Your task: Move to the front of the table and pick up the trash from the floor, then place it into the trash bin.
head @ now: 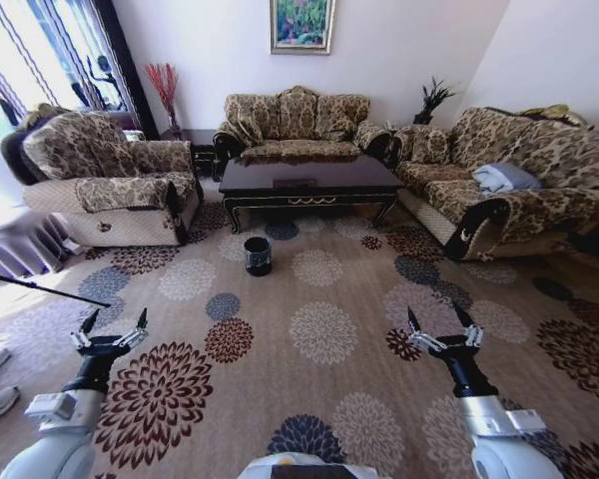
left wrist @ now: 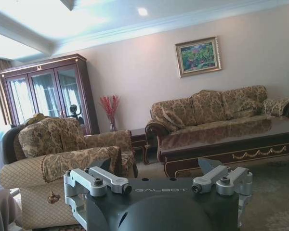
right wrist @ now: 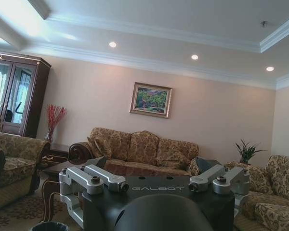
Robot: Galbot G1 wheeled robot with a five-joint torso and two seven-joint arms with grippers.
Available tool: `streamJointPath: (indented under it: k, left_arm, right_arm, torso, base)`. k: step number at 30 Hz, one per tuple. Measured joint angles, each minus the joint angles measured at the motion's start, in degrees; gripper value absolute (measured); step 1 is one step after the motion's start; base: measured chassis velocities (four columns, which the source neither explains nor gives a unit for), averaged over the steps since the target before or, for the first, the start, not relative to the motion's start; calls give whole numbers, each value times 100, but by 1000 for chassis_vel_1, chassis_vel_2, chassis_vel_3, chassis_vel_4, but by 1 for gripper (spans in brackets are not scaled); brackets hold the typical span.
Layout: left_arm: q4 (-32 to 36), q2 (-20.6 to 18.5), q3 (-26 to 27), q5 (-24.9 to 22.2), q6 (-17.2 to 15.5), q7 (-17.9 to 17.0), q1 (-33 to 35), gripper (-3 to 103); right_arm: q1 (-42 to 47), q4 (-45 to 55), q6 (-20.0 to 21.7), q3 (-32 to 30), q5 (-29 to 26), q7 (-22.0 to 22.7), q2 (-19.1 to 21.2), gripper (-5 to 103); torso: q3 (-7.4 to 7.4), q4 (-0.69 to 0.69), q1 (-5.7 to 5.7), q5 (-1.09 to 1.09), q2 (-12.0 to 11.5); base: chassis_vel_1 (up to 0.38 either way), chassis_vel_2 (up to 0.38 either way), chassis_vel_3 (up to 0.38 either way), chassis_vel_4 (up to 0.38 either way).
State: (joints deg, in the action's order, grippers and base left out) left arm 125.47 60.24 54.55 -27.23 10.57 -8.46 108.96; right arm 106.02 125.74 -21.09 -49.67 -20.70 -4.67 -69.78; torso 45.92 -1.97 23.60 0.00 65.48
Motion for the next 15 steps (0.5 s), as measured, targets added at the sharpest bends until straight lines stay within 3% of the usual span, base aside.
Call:
streamJointPath:
  k: [15]
  left_arm:
    - [0, 0, 0, 0, 0, 0, 0, 100]
  right_arm:
    - [0, 0, 0, 0, 0, 0, 0, 100]
  torso:
    - [-2, 0, -2, 0, -3]
  base:
    - [0, 0, 0, 0]
